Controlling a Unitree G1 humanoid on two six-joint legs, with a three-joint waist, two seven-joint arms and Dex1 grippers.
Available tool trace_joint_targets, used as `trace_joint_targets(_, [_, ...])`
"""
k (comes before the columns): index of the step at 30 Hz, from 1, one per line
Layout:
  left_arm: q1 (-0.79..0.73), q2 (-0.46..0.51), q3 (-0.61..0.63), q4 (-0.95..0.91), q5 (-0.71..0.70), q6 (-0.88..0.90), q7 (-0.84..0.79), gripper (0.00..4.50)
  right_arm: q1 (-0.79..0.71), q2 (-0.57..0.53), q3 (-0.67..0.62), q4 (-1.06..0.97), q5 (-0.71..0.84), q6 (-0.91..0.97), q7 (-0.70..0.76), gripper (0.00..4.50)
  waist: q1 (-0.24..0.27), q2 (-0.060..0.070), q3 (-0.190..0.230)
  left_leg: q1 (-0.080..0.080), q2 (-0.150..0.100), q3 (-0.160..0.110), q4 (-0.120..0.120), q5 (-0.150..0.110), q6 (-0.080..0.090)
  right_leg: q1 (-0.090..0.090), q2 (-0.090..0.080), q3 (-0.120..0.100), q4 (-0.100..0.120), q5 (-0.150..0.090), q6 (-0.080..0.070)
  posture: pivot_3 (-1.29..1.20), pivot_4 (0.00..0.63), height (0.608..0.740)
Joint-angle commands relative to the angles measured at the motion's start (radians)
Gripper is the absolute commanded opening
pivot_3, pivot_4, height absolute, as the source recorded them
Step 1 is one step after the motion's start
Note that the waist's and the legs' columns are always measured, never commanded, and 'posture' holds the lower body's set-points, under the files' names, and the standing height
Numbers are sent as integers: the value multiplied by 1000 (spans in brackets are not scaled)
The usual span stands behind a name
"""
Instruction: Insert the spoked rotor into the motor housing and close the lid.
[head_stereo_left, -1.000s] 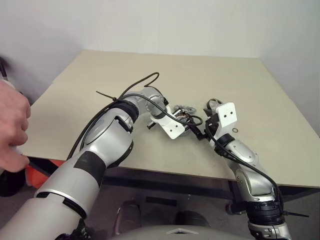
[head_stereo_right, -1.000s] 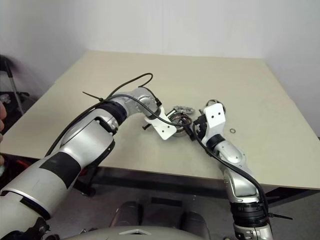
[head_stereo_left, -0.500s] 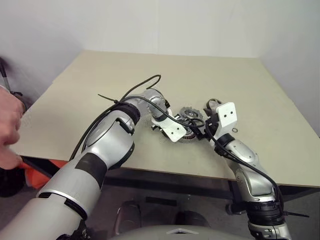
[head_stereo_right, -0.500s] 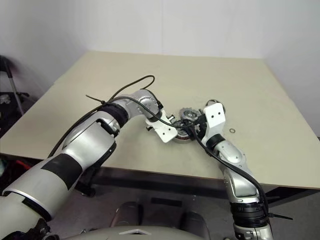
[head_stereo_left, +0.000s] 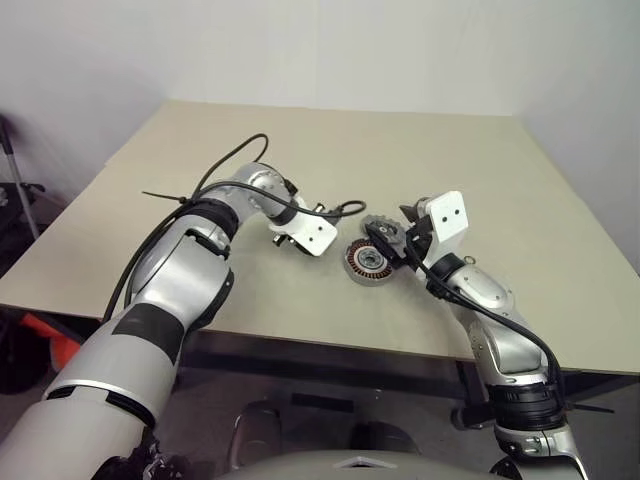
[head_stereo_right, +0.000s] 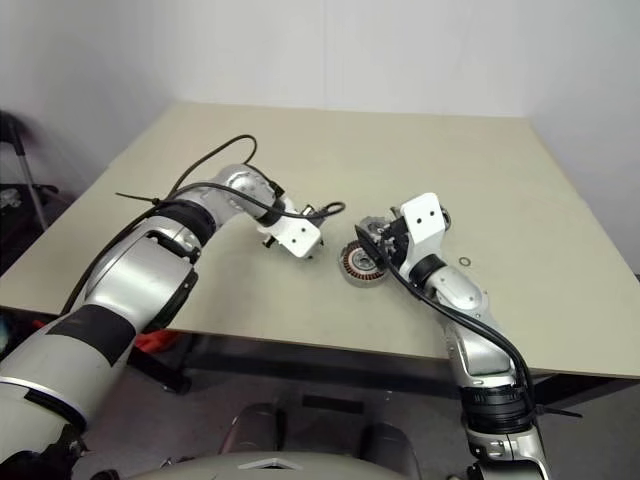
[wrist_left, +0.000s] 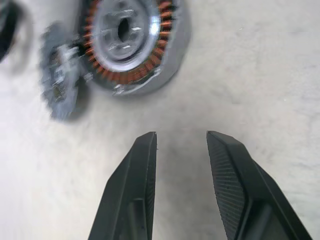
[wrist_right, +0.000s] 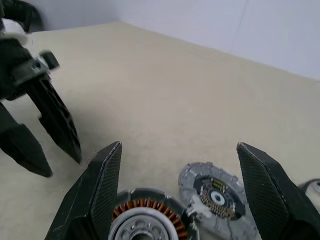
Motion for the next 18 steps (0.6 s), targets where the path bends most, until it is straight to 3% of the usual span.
trace_joint_targets(1, [21, 17, 116, -45, -129, 77, 7, 1676, -44, -9, -36, 17, -15, -7, -34, 4119, 1, 0, 0, 0, 0, 0, 0, 0, 0, 0, 0, 0, 0, 0, 0, 0, 0, 740])
trace_joint_targets(6, [111, -30, 356, -129, -382, 301, 93, 1676, -72, 16, -112, 55, -31, 39, -164, 4119, 1, 0, 0, 0, -1, 1, 1, 0, 0, 0, -1, 0, 1, 0, 0, 0, 0, 740])
trace_joint_targets(9, [211, -63, 458, -270, -499, 414, 182, 1676, -69, 2, -134, 53, -43, 55, -191, 4119, -2, 0, 0, 0, -1, 1, 1, 0, 0, 0, -1, 0, 2, 0, 0, 0, 0, 740])
trace_joint_targets(18, [651, -147, 508, -883, -584, 672, 519, 1676, -65, -201, -225, 150, -35, 73, -94, 4119, -24, 1, 0, -1, -1, 2, 1, -1, 1, 0, -1, 0, 0, 0, 0, 0, 0, 740])
